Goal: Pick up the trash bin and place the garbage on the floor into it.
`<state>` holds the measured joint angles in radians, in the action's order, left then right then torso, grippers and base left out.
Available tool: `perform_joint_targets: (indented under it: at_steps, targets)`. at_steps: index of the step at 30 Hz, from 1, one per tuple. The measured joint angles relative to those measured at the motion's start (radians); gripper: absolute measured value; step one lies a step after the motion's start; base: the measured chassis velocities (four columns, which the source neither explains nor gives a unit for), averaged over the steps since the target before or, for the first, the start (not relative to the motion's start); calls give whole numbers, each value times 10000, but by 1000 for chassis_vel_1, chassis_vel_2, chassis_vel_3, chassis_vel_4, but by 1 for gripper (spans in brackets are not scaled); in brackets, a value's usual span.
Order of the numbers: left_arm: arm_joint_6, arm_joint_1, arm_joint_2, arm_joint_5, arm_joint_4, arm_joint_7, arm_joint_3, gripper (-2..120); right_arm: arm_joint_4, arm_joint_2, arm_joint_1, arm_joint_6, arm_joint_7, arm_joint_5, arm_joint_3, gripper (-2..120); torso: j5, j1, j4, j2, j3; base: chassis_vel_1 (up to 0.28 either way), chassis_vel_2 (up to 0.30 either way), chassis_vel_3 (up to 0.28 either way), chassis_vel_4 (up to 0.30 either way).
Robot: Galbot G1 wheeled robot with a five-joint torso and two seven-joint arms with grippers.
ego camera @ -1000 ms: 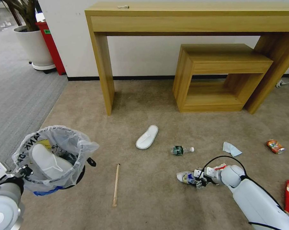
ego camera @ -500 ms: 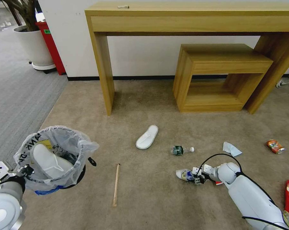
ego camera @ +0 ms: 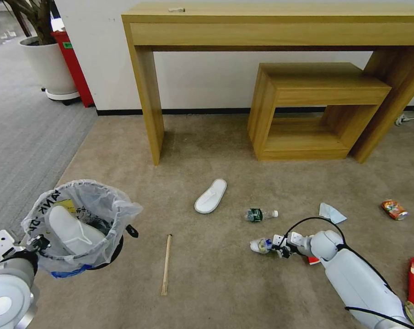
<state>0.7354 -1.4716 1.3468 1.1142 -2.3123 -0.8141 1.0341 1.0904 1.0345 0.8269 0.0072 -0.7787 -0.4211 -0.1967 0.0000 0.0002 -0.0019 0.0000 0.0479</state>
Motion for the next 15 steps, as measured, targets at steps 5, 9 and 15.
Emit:
perform_joint_targets:
  at_steps: [5, 9, 15]
  targets:
    - [0, -38, 0, -34, -99, 5, -79, 0, 787, -201, 298, 2, 253, 504, -63, 0, 1, -1, 0, 0, 0, 0, 0, 0, 0]
    - [0, -106, -41, -41, -189, 5, -127, 0, 1448, -347, 523, 58, 410, 927, -231, 0, 3, 0, 0, 0, 0, 0, 0, 0, 0]
    - [0, -297, -199, -215, -343, 40, -529, 0, 2796, -695, 734, 1610, 216, 3808, -495, 0, 1, -1, 0, 0, 0, 0, 0, 0, 0]
